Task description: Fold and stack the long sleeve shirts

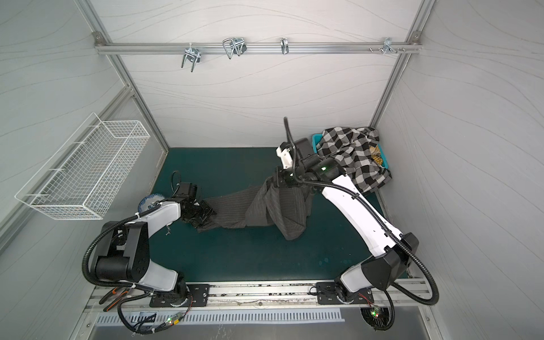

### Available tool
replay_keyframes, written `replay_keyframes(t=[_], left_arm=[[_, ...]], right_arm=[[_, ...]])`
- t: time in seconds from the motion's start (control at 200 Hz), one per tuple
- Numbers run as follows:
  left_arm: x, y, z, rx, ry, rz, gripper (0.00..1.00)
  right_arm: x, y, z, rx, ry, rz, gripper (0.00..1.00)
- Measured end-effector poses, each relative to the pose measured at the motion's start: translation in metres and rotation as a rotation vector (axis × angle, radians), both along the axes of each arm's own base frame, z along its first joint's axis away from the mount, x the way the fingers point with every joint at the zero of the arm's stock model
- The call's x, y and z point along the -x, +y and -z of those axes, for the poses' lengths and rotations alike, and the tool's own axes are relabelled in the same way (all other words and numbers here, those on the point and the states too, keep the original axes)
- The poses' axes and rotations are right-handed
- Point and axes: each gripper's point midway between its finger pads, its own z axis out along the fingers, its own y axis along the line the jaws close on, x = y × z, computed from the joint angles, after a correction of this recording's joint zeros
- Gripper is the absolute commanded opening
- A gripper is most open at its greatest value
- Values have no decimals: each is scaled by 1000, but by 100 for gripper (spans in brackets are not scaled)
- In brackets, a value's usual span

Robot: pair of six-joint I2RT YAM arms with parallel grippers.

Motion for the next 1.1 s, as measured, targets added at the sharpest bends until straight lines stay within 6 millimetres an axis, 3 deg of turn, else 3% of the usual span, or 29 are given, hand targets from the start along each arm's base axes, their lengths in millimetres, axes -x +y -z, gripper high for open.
replay_keyframes(t=[0.145,0.21,0.27,0.345,0.42,0.495,0.58,0.65,0.725,0.81,0.925,1.1], left_arm=[[1,-2,-3,-18,-5,18,43],[3,-2,-6,-29,-7,26,51],[7,-1,-10,-41,-6,27,61],[12,1,-19,-51,-15,21,70],[19,4,-33,-57,-29,6,77],[26,4,-50,-51,-61,-8,91],[33,3,-67,-28,-96,-35,93],[42,0,-75,-3,-115,-46,89],[53,-1,-70,14,-97,-58,80],[65,-4,-56,27,-42,-58,72],[73,-8,-46,41,0,-56,75],[79,-30,-51,25,-31,43,85]], right_arm=[[-68,-13,-37,-142,-39,88,0],[-102,-10,-38,-170,-44,110,36],[-139,-4,-26,-175,-13,131,67],[-182,4,1,-147,22,148,76],[-201,1,45,-54,76,175,79],[-187,-10,95,77,166,197,86],[-139,-27,137,244,240,191,92],[-90,-35,146,329,250,160,97],[-27,-41,139,389,207,101,97],[18,-37,127,404,144,33,94],[32,-25,141,487,107,-14,90],[26,-1,208,820,65,-87,90]])
